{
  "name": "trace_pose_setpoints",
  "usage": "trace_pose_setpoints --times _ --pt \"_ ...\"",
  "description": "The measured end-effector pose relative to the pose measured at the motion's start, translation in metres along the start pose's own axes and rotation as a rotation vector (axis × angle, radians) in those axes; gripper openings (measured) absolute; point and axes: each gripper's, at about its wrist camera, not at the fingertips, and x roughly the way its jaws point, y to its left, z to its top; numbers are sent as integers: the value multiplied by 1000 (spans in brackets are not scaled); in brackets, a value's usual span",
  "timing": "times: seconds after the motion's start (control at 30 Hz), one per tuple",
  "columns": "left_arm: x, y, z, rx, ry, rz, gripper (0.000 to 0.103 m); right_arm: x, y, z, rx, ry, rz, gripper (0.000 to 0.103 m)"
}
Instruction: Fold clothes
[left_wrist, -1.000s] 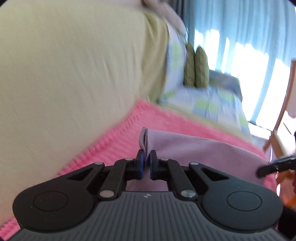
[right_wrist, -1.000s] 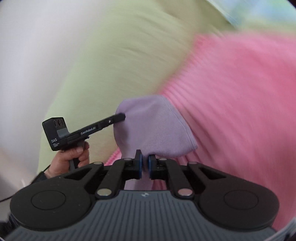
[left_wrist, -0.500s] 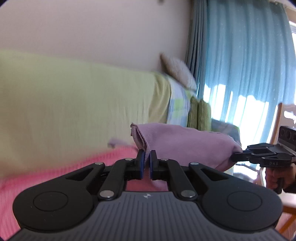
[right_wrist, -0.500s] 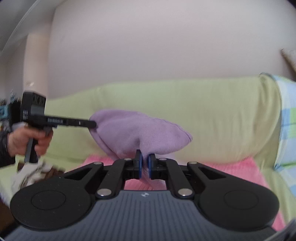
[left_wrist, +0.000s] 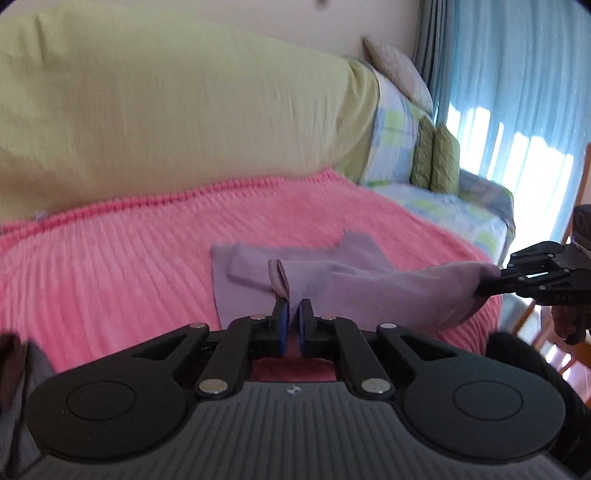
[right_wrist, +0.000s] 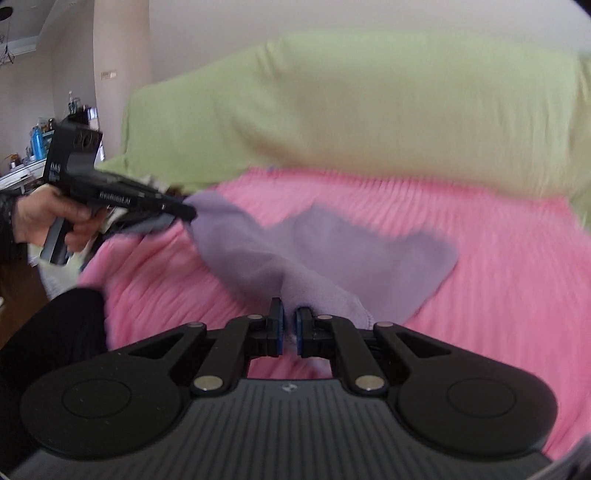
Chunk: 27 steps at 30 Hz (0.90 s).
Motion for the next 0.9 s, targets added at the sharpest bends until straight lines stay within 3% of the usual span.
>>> trace_pose_setpoints --times 0.07,0.13,0.2,0.27,0.37,0.47,0.67,0.83,0.9 --pt "11 8 8 -14 -6 1 3 8 -16 14 -7 -38 -23 5" --pt "53 22 15 -53 35 9 3 20 -34 20 25 -49 -37 5" --pt "76 27 14 -56 87 29 3 44 -56 16 97 -23 -42 6" --pt "109 31 3 -30 188 53 3 73 -83 6 243 48 -26 6" --pt "118 28 -8 -13 227 59 4 92 -102 -12 391 95 -22 15" --pt "115 36 -15 -76 215 37 6 91 -114 -22 545 54 28 34" --pt "115 55 -14 -199 192 -7 10 102 -141 -42 891 -15 126 34" --pt "124 71 0 -295 165 -63 19 110 -147 -46 994 -21 156 34" --pt "132 74 4 -296 176 -69 24 114 -148 -45 1007 -9 141 21"
